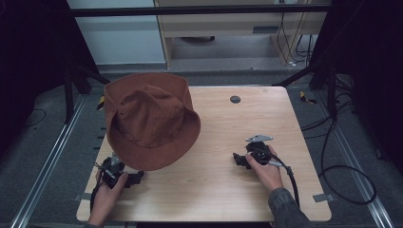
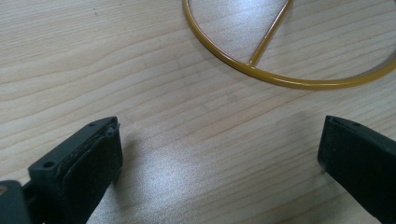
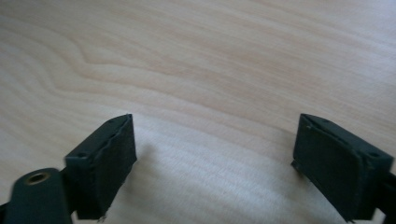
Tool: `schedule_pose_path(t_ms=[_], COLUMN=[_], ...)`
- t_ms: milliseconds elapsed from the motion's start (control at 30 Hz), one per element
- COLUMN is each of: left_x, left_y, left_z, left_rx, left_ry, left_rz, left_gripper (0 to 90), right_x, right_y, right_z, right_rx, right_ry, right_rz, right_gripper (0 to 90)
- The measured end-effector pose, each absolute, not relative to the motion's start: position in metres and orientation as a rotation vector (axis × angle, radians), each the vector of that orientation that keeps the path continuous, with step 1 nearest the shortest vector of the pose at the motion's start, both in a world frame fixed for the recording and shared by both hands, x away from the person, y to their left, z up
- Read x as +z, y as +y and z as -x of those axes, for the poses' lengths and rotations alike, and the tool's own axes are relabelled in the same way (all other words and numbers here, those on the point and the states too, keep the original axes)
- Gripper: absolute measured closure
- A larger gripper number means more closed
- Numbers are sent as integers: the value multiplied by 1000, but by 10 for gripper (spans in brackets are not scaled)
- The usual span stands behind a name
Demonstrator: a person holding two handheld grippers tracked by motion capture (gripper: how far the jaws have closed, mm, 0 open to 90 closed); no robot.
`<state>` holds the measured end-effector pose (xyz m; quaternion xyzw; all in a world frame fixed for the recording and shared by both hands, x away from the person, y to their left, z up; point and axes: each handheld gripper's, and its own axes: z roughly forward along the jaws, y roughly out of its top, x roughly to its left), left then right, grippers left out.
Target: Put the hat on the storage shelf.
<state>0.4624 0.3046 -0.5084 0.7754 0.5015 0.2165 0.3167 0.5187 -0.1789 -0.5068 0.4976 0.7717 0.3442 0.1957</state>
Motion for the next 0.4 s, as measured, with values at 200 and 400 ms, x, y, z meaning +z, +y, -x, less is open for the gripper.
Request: schedule_pose_path(t_ms=[200, 400], left_x=[-508, -508], left_y=[305, 305], left_z=[-462, -462], left_rx=[570, 570], left_ry=[1320, 1320], left_rz=[-2042, -2042], left_gripper=[0, 0], right_x=[-511, -511], right_y=[-173, -171], right_z=[-519, -521], right_rx=[930, 918], right_ry=[2112, 2104], right_rz=[-1385, -1398], right_gripper=[91, 64])
